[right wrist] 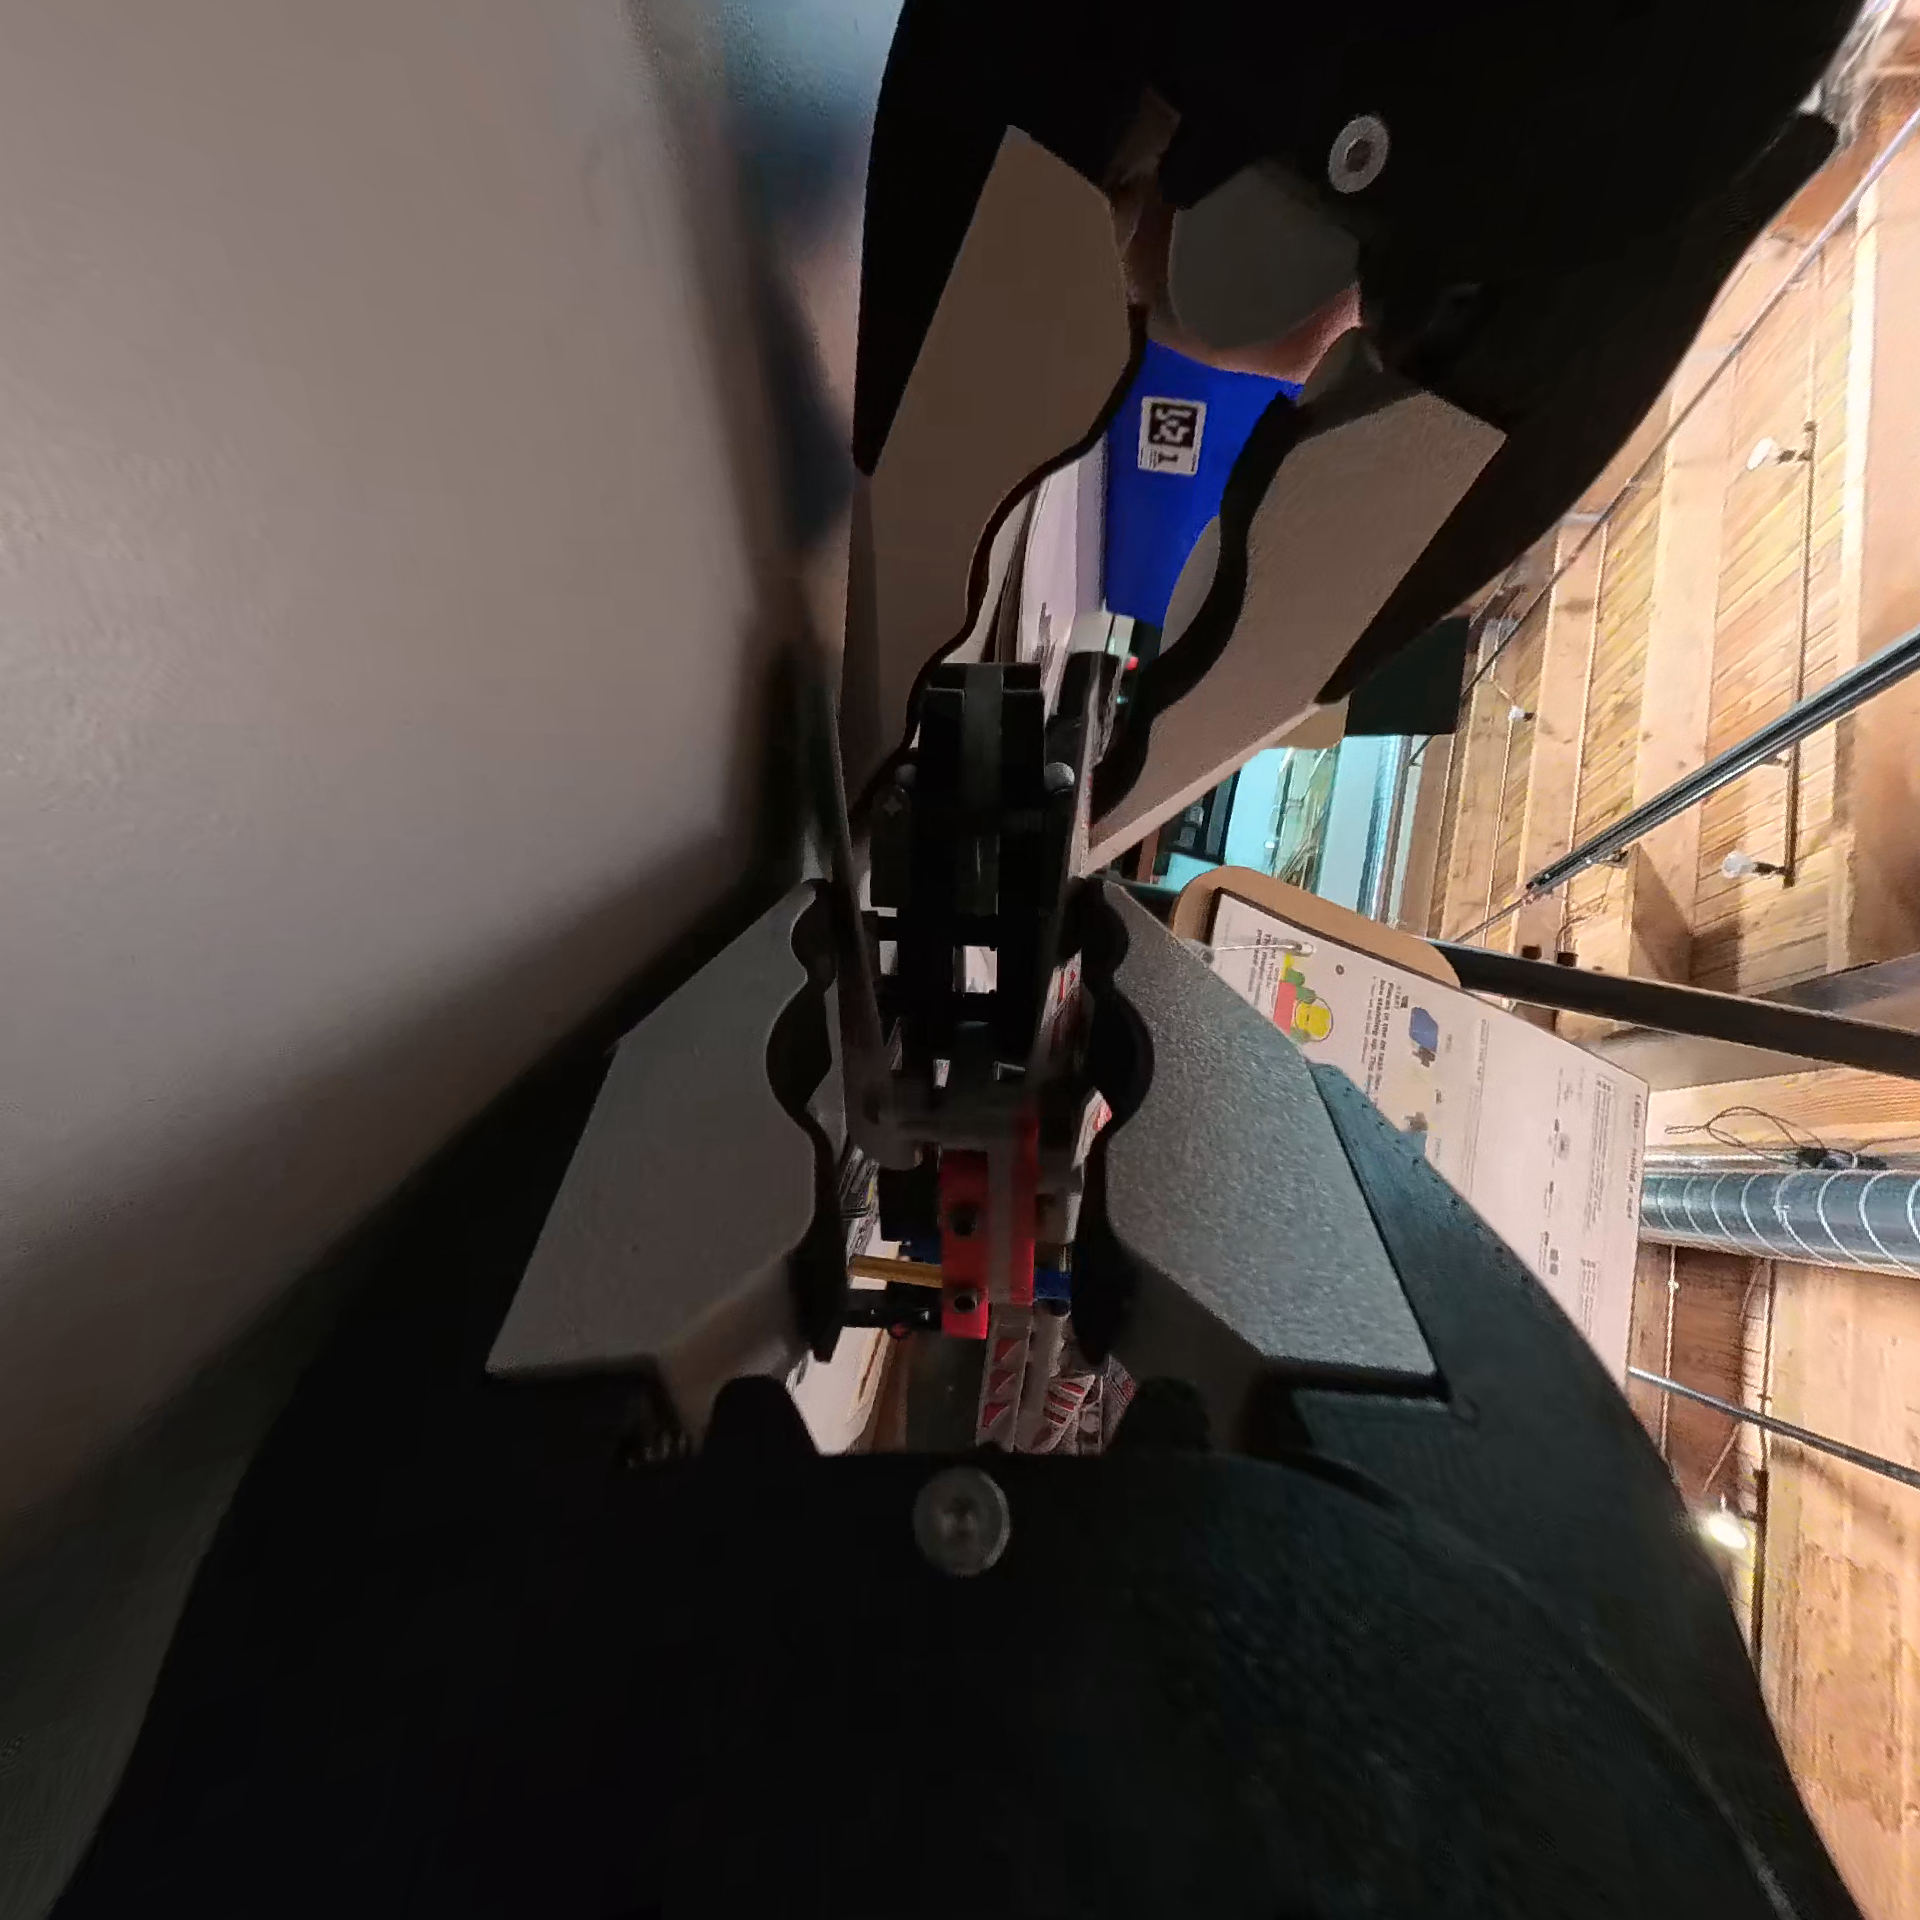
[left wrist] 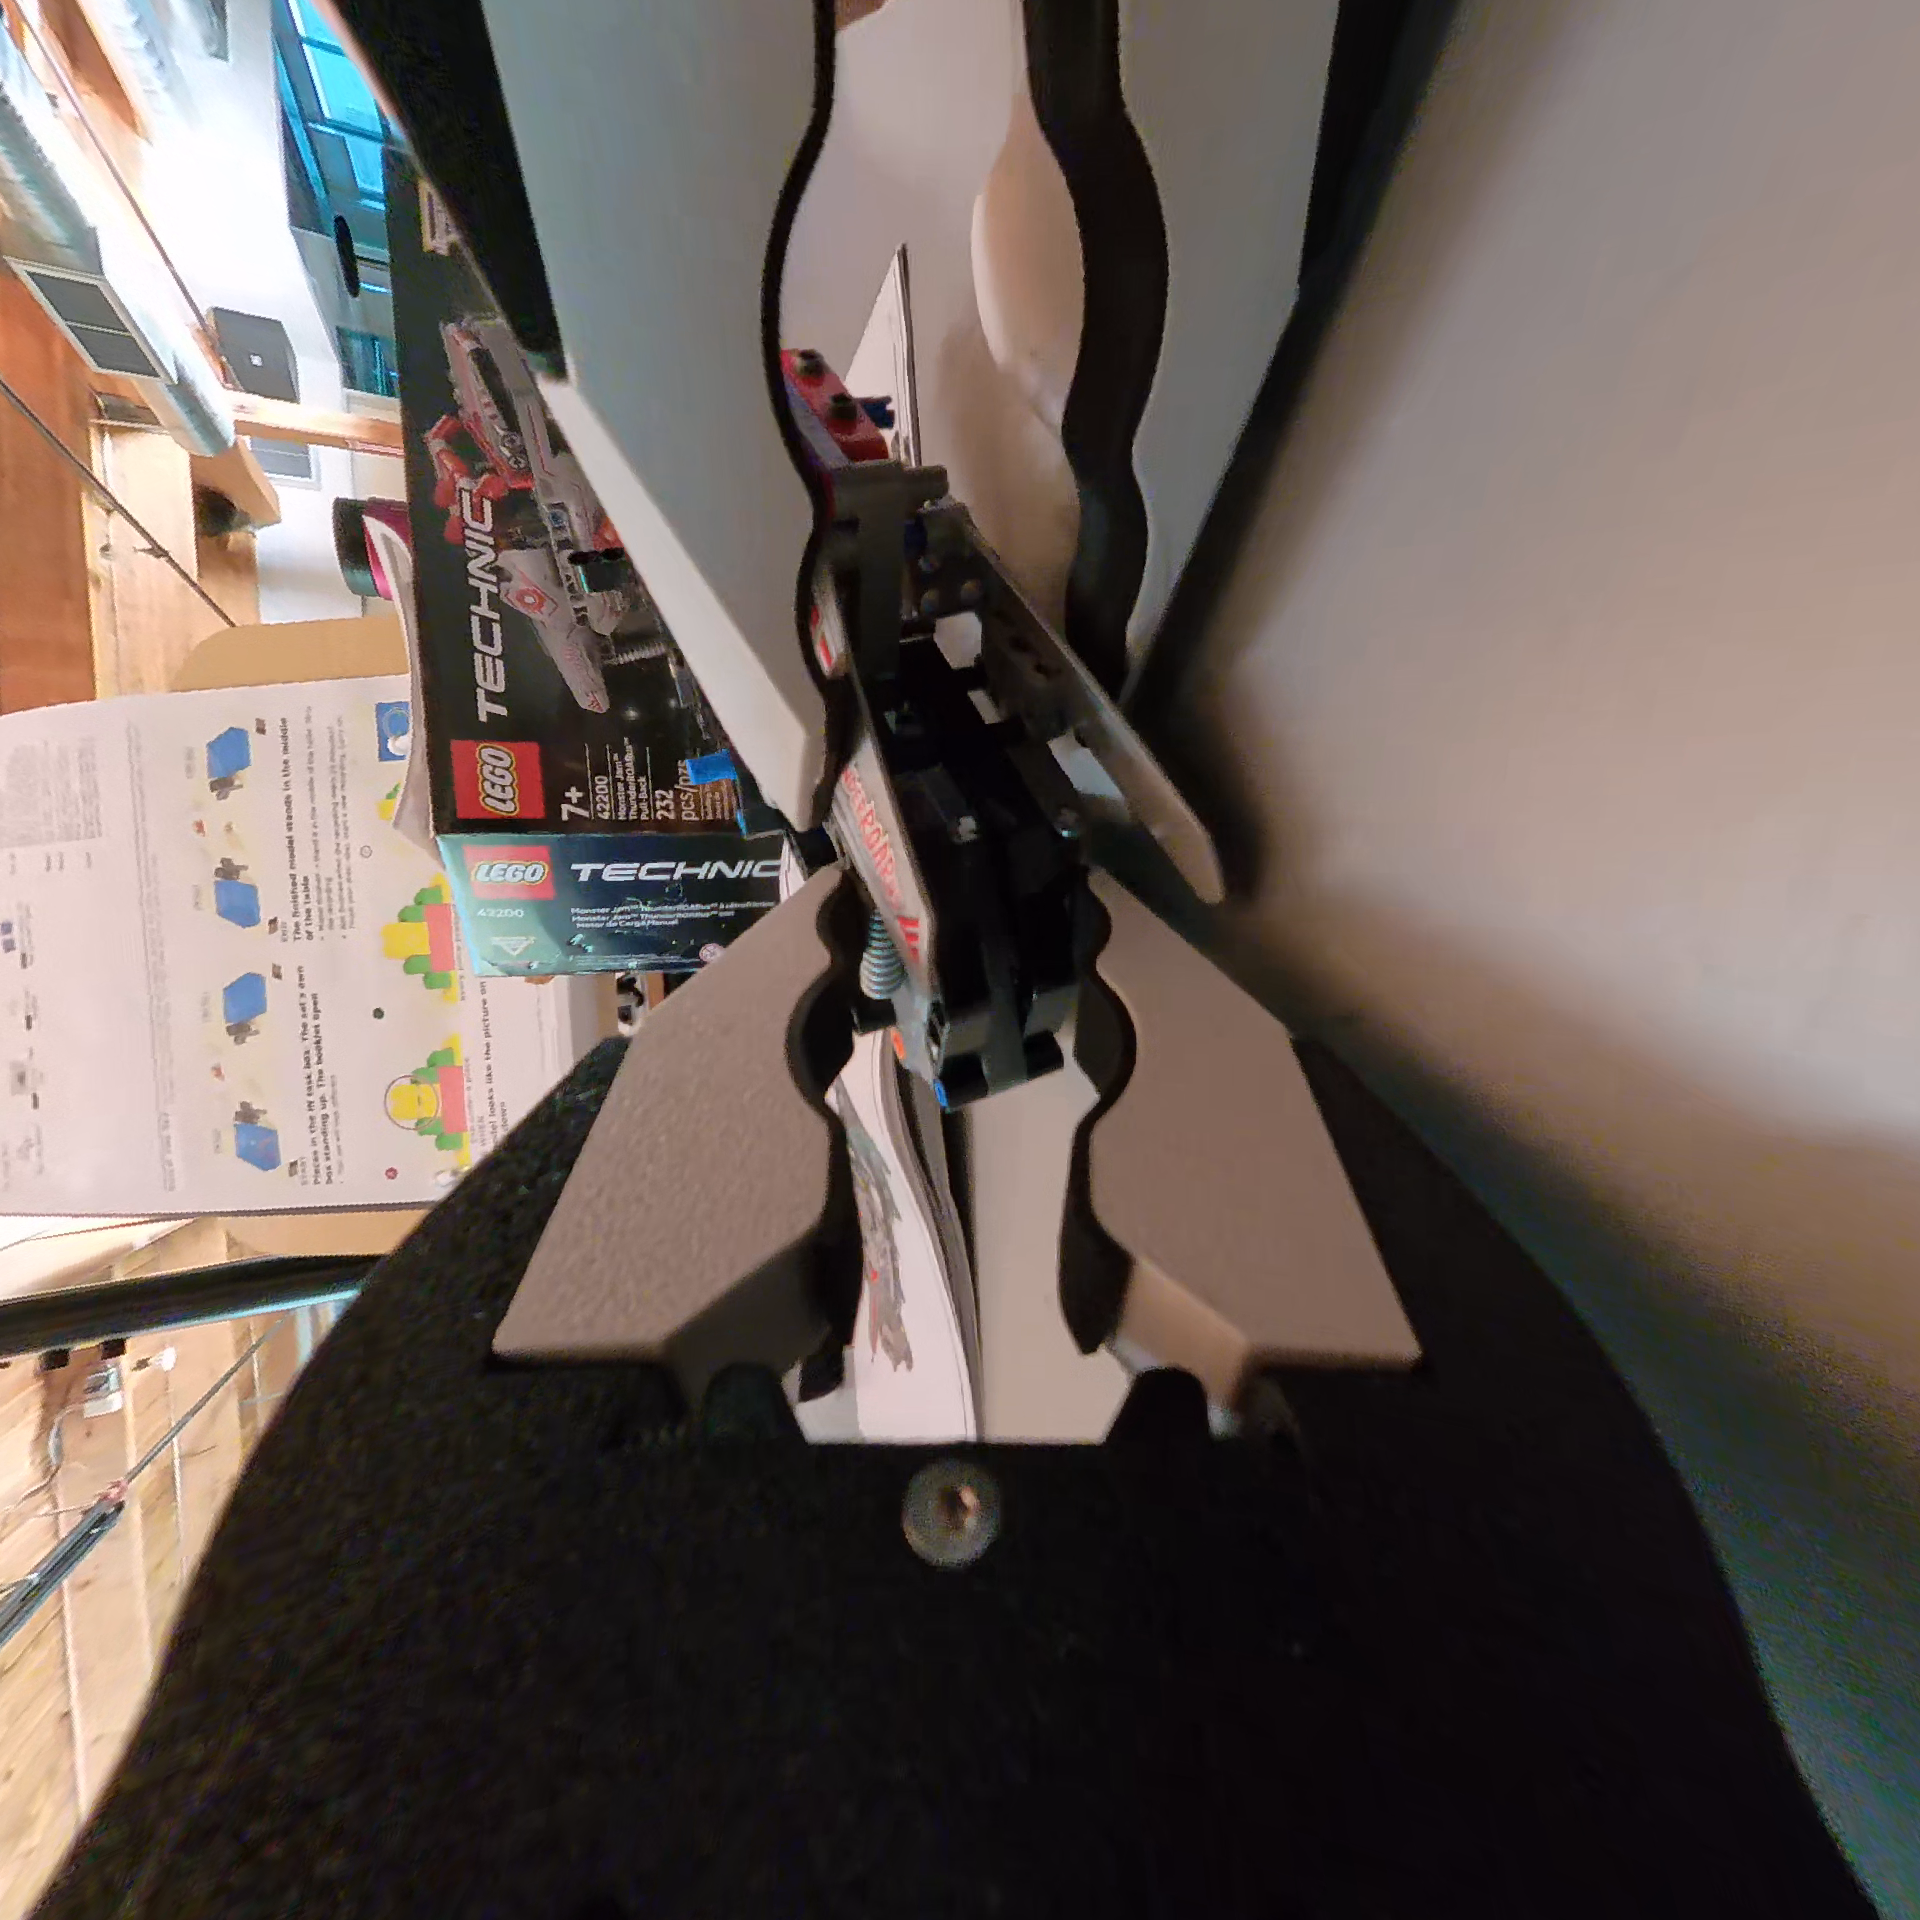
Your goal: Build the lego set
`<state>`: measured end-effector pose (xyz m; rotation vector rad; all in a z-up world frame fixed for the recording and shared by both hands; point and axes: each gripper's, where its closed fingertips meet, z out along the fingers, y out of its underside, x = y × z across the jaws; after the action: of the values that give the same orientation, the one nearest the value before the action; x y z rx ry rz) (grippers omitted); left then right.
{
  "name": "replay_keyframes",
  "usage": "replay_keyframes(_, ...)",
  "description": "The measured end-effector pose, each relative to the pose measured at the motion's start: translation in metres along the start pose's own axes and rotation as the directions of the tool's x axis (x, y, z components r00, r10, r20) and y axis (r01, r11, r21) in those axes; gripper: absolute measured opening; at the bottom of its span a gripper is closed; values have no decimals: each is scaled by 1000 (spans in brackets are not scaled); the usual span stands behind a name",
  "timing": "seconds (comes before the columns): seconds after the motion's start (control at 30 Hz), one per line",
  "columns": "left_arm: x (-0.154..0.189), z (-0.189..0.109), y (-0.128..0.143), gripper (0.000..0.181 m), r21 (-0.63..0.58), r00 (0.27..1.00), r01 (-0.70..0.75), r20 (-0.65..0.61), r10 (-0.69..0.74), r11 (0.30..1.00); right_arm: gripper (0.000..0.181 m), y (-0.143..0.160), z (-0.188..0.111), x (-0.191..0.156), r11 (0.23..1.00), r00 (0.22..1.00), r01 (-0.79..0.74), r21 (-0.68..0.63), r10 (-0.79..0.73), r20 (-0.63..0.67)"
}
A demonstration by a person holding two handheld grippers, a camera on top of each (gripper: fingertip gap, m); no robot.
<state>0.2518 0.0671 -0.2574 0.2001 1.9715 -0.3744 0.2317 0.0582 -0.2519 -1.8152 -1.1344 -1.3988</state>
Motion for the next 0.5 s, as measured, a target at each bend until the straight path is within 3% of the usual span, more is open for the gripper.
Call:
replay_keyframes(0.27, -1, 0, -1, 37, 7, 999, 31, -12, -31, 999, 43, 1, -1, 3, 995, 995, -94, -15, 95, 20)
replay_keyframes(0.5, -3, 1, 0, 37, 29, 999, 51, -19, -50, 998, 50, 6, 2, 5, 993, 989, 116, 7, -115, -89)
